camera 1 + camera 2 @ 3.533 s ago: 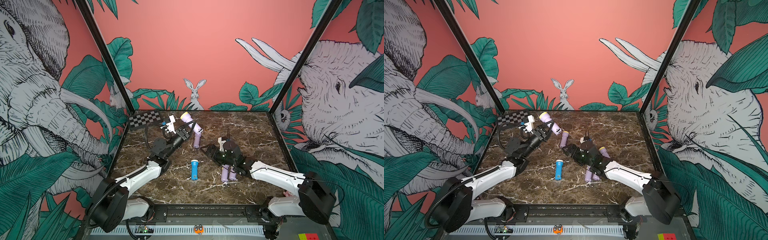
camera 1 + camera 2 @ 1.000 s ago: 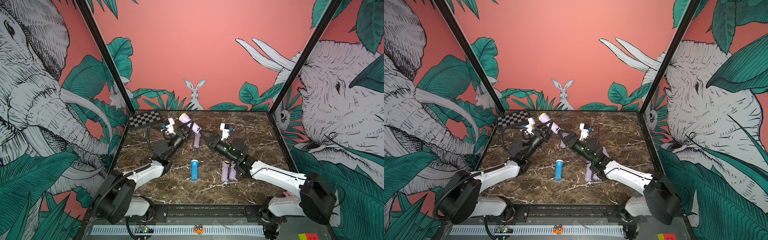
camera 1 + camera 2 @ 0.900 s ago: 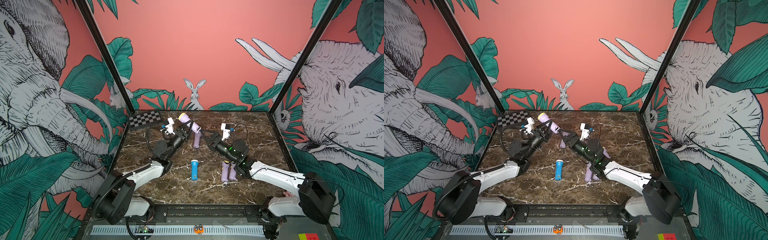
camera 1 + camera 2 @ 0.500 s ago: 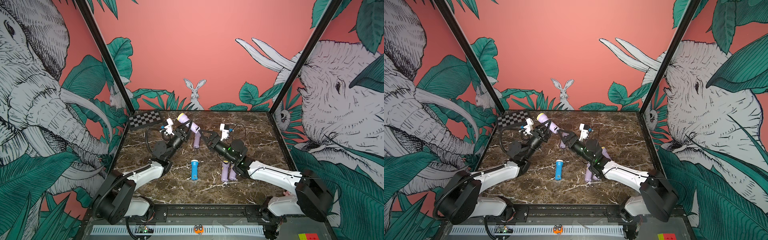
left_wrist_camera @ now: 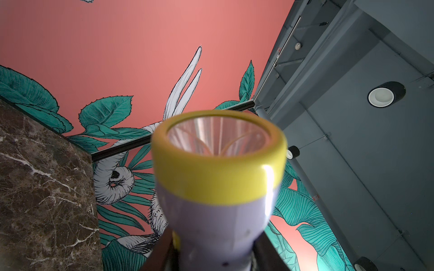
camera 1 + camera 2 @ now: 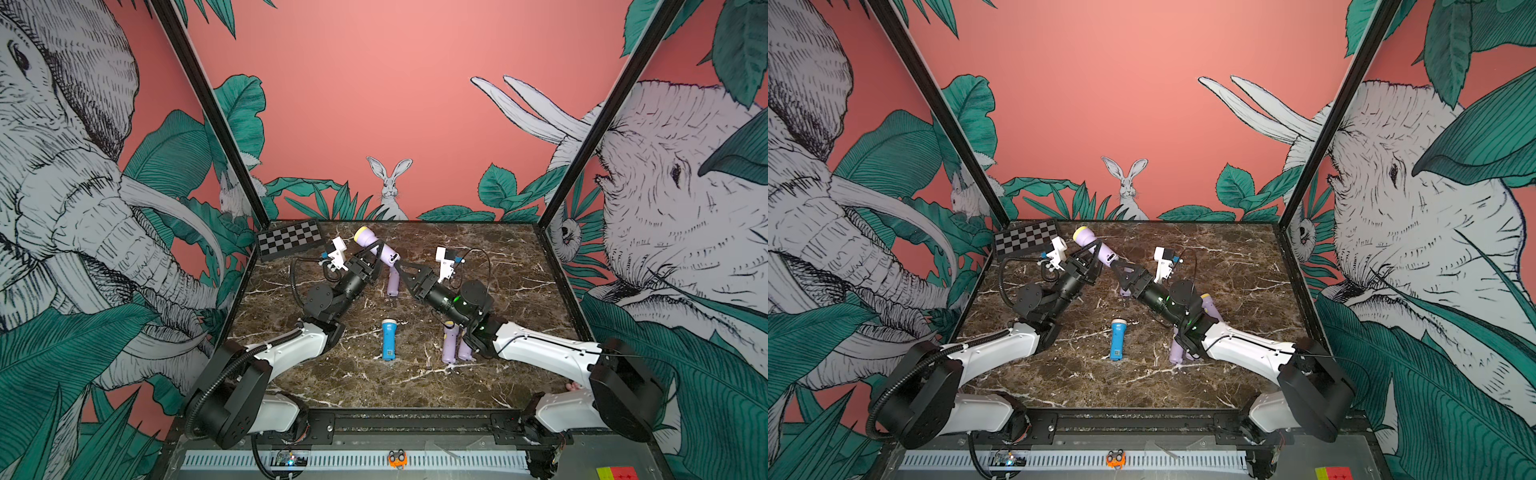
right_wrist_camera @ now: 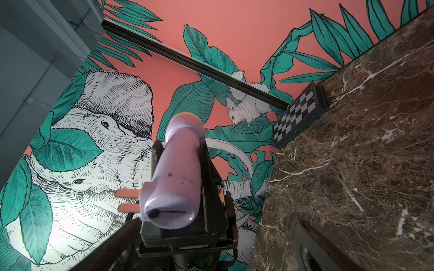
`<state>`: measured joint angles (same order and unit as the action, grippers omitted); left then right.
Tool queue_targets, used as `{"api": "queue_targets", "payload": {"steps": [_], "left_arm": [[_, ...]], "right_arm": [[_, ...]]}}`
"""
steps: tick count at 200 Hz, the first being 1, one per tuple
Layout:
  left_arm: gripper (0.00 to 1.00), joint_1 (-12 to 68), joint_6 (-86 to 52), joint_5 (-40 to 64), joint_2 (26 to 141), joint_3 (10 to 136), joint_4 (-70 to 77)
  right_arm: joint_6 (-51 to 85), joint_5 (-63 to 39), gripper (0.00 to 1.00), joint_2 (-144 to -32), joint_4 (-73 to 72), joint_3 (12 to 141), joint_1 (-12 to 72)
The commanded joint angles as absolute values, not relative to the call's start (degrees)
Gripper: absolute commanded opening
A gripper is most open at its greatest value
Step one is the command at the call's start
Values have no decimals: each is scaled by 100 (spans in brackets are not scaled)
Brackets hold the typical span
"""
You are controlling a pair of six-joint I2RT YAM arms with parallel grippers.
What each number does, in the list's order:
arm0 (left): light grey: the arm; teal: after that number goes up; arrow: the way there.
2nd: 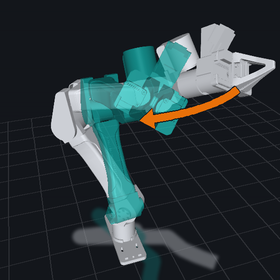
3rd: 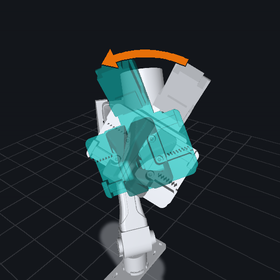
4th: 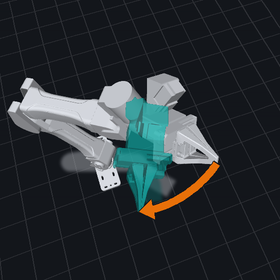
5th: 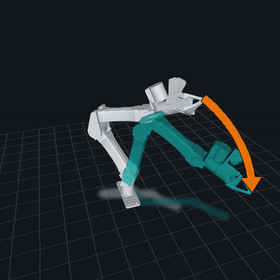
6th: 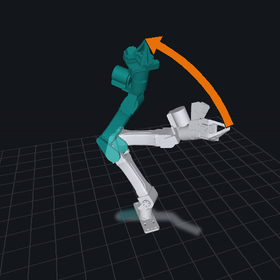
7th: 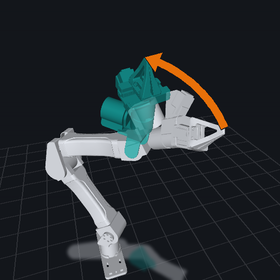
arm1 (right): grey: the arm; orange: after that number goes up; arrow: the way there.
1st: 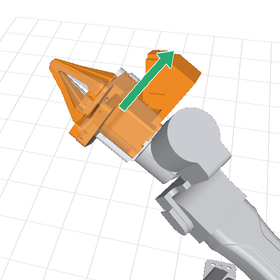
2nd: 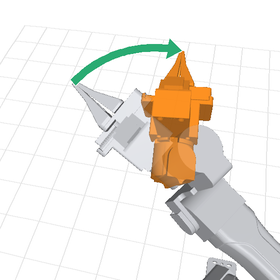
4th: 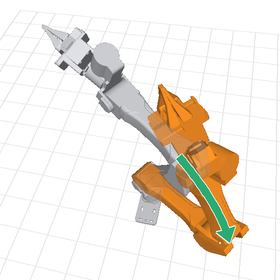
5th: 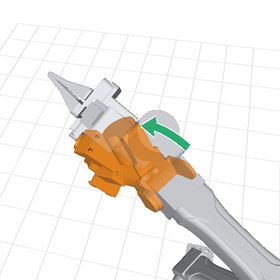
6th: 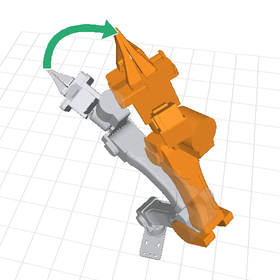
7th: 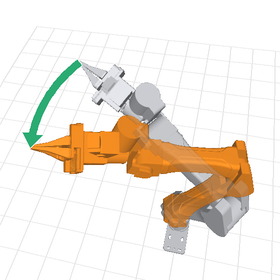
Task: Close the plug at the bottom of the flashlight
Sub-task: Close the plug of the flashlight.
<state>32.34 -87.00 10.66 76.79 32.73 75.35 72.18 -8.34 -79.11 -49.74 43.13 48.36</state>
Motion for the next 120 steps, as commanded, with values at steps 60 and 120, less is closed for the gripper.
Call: {"api": "queue_targets", "payload": {"steps": [60, 120], "left_arm": [[0, 3252, -8754, 1094, 7427, 3226, 7818], [0, 3256, -8781, 1244, 7462, 3415, 7901]], "right_arm": [[7239, -669, 99, -8051, -5041, 4469, 4849], [7412, -524, 99, -8169, -4612, 4393, 4749]]}}
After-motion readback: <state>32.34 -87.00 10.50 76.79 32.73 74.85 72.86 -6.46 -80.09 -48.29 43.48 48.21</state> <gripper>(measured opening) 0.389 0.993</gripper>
